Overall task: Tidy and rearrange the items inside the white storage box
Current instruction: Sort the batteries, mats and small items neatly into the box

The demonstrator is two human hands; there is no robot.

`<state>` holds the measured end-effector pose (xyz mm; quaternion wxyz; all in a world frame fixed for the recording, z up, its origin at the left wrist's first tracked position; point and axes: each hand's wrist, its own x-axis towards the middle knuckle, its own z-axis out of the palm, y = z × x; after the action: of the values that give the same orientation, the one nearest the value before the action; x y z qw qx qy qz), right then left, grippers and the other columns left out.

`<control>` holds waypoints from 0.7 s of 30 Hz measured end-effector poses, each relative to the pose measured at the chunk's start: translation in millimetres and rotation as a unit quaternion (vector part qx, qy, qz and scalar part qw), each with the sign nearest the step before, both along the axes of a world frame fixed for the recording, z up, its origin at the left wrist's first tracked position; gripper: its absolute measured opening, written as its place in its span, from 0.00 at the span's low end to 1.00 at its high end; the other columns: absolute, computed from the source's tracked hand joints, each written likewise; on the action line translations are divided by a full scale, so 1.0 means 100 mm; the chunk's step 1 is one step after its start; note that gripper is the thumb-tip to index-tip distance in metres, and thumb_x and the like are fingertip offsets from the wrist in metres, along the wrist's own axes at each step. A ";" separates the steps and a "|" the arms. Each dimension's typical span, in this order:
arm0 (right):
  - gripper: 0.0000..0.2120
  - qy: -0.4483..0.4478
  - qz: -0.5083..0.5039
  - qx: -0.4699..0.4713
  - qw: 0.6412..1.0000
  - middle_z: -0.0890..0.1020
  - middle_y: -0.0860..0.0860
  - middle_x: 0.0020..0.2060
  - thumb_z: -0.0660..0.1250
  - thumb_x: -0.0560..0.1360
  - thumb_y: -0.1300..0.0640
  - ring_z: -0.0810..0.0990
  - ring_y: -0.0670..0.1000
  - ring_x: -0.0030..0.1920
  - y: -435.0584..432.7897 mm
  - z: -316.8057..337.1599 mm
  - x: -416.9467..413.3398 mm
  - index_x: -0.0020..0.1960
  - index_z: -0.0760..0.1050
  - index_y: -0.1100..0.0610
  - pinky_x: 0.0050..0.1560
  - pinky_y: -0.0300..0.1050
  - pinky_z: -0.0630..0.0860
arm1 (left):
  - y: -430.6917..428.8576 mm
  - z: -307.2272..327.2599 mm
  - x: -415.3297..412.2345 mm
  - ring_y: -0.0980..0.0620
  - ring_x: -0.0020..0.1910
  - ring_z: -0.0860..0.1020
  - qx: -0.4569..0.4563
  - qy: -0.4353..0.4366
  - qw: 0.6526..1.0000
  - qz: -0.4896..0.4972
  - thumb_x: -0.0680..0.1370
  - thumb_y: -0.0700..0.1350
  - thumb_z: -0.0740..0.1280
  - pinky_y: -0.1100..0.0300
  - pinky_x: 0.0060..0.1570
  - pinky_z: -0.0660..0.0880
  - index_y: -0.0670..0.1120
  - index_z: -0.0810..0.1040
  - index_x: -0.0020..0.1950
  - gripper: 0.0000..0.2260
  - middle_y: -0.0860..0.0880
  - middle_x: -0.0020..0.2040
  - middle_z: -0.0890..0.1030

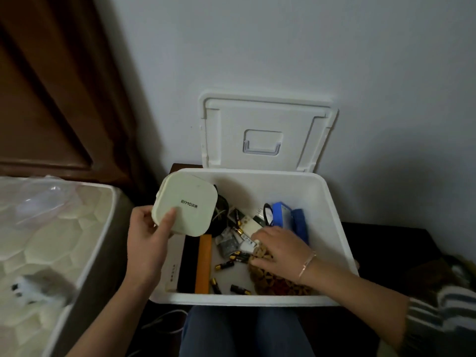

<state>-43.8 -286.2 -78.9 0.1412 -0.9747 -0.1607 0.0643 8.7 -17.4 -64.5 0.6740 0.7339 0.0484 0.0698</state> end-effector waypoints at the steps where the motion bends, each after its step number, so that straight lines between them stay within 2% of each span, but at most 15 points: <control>1: 0.23 0.067 0.035 -0.041 0.996 0.76 0.51 0.59 0.64 0.74 0.41 0.73 0.53 0.59 0.11 -0.10 0.07 0.63 0.71 0.53 0.57 0.48 0.71 | 0.01 -0.02 0.00 0.56 0.49 0.81 -0.002 -0.002 1.000 0.011 0.70 0.63 0.71 0.59 0.42 0.78 0.54 0.73 0.50 0.17 0.51 0.49 0.80; 3: 0.21 0.122 0.101 -0.133 0.978 0.76 0.54 0.58 0.66 0.74 0.44 0.72 0.55 0.59 0.29 -0.31 0.18 0.60 0.73 0.56 0.58 0.50 0.69 | 0.03 -0.05 0.00 0.59 0.48 0.81 0.001 -0.007 0.999 0.032 0.71 0.63 0.70 0.61 0.41 0.78 0.57 0.73 0.50 0.15 0.52 0.49 0.80; 6: 0.11 0.137 0.173 -0.254 0.942 0.79 0.56 0.53 0.68 0.74 0.53 0.72 0.58 0.58 0.46 -0.63 0.27 0.53 0.77 0.59 0.59 0.52 0.65 | 0.06 -0.12 -0.04 0.59 0.48 0.81 -0.004 -0.007 0.998 0.057 0.73 0.60 0.70 0.61 0.40 0.78 0.60 0.72 0.48 0.10 0.53 0.50 0.80; 9: 0.12 0.143 0.194 -0.280 0.929 0.80 0.57 0.48 0.66 0.74 0.52 0.74 0.58 0.54 0.54 -0.88 0.25 0.48 0.80 0.60 0.58 0.53 0.62 | 0.07 -0.15 -0.06 0.59 0.48 0.80 -0.025 -0.004 0.996 0.082 0.73 0.59 0.69 0.59 0.42 0.77 0.62 0.71 0.47 0.08 0.55 0.49 0.80; 13: 0.17 0.123 0.195 -0.226 0.946 0.81 0.58 0.44 0.61 0.76 0.48 0.75 0.58 0.50 0.53 -1.03 0.22 0.43 0.80 0.61 0.58 0.52 0.62 | 0.06 -0.14 -0.05 0.59 0.49 0.81 -0.038 0.009 0.996 0.080 0.73 0.58 0.68 0.60 0.41 0.78 0.63 0.71 0.47 0.08 0.58 0.49 0.80; 16: 0.17 0.120 0.158 -0.138 0.970 0.82 0.58 0.45 0.58 0.78 0.49 0.78 0.58 0.49 0.54 -0.99 0.23 0.45 0.79 0.60 0.59 0.50 0.67 | 0.07 -0.16 -0.04 0.60 0.49 0.81 -0.036 0.017 0.996 0.079 0.74 0.58 0.69 0.60 0.41 0.78 0.61 0.71 0.49 0.08 0.58 0.49 0.80; 19: 0.13 0.193 0.068 -0.018 0.979 0.81 0.59 0.48 0.61 0.76 0.52 0.79 0.57 0.49 0.60 -0.86 0.28 0.52 0.76 0.60 0.48 0.45 0.73 | 0.07 -0.15 -0.05 0.59 0.50 0.81 -0.035 0.020 0.996 0.079 0.74 0.59 0.69 0.63 0.37 0.79 0.60 0.71 0.49 0.09 0.57 0.50 0.80; 21: 0.07 0.262 -0.037 0.105 0.959 0.80 0.58 0.44 0.62 0.76 0.56 0.78 0.54 0.43 0.63 -0.77 0.32 0.47 0.76 0.59 0.42 0.43 0.71 | 0.07 -0.14 -0.05 0.58 0.50 0.81 -0.037 0.022 0.996 0.078 0.73 0.59 0.69 0.62 0.38 0.79 0.60 0.71 0.49 0.10 0.56 0.50 0.80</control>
<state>-11.9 -223.4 -155.6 0.2825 -0.9085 -0.0878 0.2951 3.6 -10.8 -78.3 0.6918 0.7040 0.1223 0.1041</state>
